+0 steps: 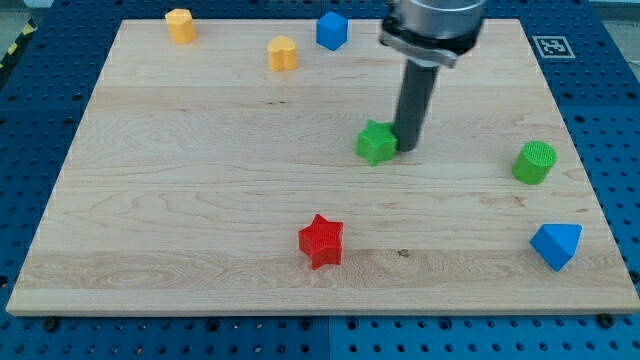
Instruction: Slide the green star to the bottom left
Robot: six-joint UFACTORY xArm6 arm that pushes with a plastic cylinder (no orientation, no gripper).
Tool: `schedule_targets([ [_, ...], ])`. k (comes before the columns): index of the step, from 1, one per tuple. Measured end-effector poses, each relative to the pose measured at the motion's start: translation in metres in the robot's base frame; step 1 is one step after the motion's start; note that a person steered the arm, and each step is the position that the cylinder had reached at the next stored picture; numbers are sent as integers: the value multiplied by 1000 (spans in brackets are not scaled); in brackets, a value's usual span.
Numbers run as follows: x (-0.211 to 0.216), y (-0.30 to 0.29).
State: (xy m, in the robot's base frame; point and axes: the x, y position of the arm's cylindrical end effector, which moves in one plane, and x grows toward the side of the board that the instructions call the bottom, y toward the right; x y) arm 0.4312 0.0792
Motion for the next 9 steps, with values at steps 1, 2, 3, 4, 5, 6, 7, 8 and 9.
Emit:
schedule_targets([
  [1,0,-46],
  [2,-2,-87],
  [3,-5,-130],
  [4,-5,-172],
  [5,-4,-205],
  [6,9,-210],
  [7,9,-197],
  [8,10,-162],
  [9,16,-148],
])
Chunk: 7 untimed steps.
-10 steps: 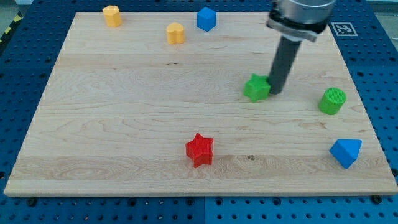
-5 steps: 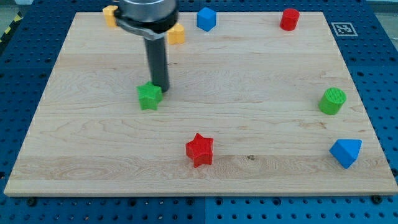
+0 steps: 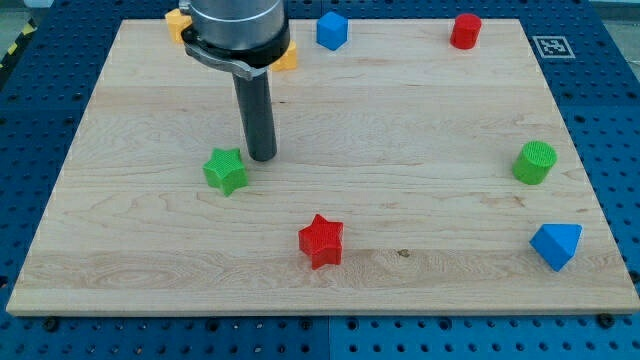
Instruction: Slide the green star to the bottom left
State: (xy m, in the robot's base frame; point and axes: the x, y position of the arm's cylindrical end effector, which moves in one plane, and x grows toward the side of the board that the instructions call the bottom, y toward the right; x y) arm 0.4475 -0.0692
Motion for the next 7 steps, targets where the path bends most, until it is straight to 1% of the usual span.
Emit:
schedule_targets([
  [1,7,-4],
  [2,16,-27],
  [3,30,-56],
  [5,74,-95],
  [6,88,-111],
  [7,93,-115],
])
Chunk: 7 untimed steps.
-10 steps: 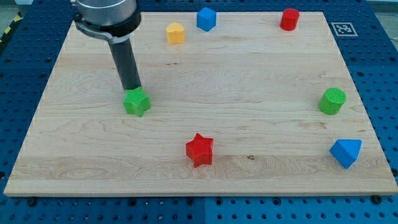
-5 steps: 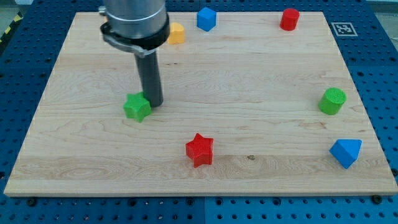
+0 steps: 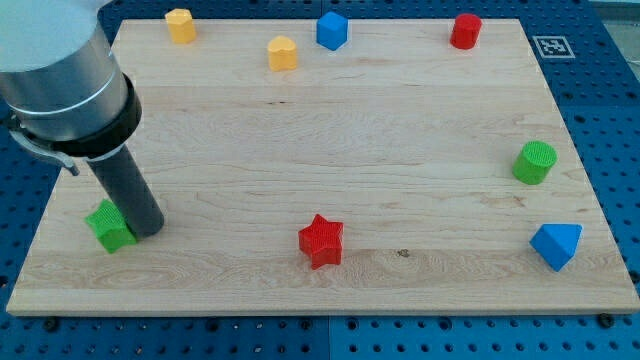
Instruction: Slide the green star to the bottom left
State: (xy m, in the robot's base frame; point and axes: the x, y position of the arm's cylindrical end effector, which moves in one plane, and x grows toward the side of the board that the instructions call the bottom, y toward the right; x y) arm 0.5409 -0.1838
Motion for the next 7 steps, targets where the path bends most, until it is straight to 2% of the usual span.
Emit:
schedule_targets([
  [2,-36,4],
  [3,-37,-40],
  [4,-34,-50],
  [6,-1,-48],
  [7,-34,-33],
])
